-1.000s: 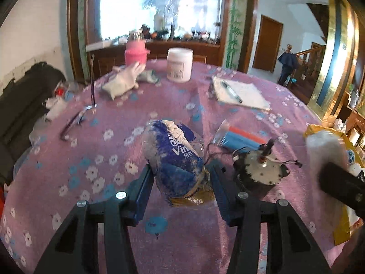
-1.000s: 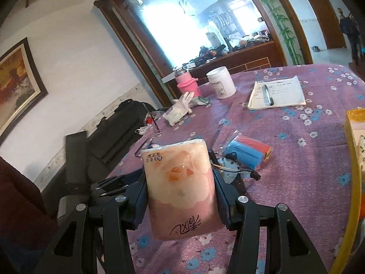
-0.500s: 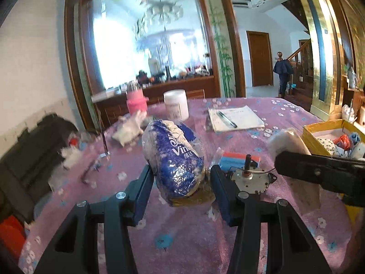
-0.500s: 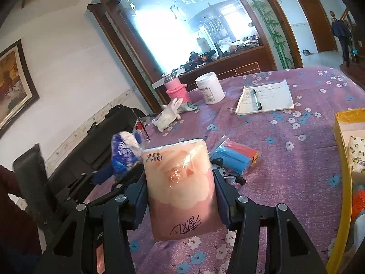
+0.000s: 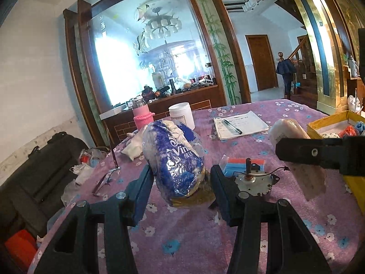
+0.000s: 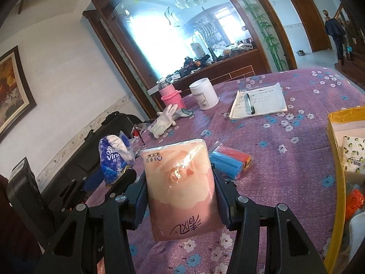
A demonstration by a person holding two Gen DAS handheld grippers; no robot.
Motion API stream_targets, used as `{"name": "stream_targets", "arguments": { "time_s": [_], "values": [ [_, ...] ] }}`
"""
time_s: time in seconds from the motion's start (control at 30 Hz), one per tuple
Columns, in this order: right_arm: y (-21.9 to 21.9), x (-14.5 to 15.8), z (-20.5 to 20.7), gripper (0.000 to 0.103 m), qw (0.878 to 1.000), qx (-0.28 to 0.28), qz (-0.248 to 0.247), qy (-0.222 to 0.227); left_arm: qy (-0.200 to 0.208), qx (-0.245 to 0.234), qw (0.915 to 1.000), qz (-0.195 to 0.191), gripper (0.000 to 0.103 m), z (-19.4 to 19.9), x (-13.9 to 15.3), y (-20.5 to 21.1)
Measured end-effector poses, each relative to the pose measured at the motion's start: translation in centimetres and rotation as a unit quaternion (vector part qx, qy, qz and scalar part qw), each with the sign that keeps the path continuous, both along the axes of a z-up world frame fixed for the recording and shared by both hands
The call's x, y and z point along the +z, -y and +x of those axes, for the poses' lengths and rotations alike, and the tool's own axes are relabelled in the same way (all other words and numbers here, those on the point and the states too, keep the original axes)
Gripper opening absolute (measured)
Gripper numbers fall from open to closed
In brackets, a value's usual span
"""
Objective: Organize soft objects
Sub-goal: 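Carry the tissue pack and blue-wrapped bag with both grippers over the tray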
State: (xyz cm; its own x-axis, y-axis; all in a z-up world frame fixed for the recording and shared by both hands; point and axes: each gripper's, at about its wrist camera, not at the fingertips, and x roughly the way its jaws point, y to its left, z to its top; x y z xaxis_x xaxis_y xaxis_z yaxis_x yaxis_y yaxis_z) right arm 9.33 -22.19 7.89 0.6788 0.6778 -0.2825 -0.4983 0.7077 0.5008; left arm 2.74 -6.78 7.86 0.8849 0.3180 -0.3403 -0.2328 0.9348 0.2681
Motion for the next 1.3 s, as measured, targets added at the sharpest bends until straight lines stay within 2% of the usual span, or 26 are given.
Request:
{"name": "stream_targets", "arguments": {
  "time_s": [0.2,0.37,0.53,0.97,1.3],
  "values": [
    [0.6,0.0,0.2,0.056,1.000,-0.011,0.006,-0.001,0.007,-0.003,1.0000,0.001,0.051,-0.4,0.1,0.2],
    [1.3,-0.3,0.6,0.056,0.999,-0.038,0.002,-0.003,0.018,-0.025,0.9995,-0.004,0.051,-1.0,0.3,0.6],
    [3.0,-0.6,1.1,0.056,0.997,-0.062,0.029,-0.028,0.011,-0.035,0.9993,-0.005,0.051,-0.9,0.1,1.1],
    [6.8,0.4,-4.9,0.056,0.995,-0.087,0.053,-0.010,0.002,-0.070,0.9975,-0.005,0.051,-2.5,1.1,3.4],
    [8.5,0.3,-6.9,0.056,0.993,-0.093,0.068,-0.006,-0.003,-0.090,0.9958,-0.016,0.051,-3.7,1.2,5.8]
  ]
}}
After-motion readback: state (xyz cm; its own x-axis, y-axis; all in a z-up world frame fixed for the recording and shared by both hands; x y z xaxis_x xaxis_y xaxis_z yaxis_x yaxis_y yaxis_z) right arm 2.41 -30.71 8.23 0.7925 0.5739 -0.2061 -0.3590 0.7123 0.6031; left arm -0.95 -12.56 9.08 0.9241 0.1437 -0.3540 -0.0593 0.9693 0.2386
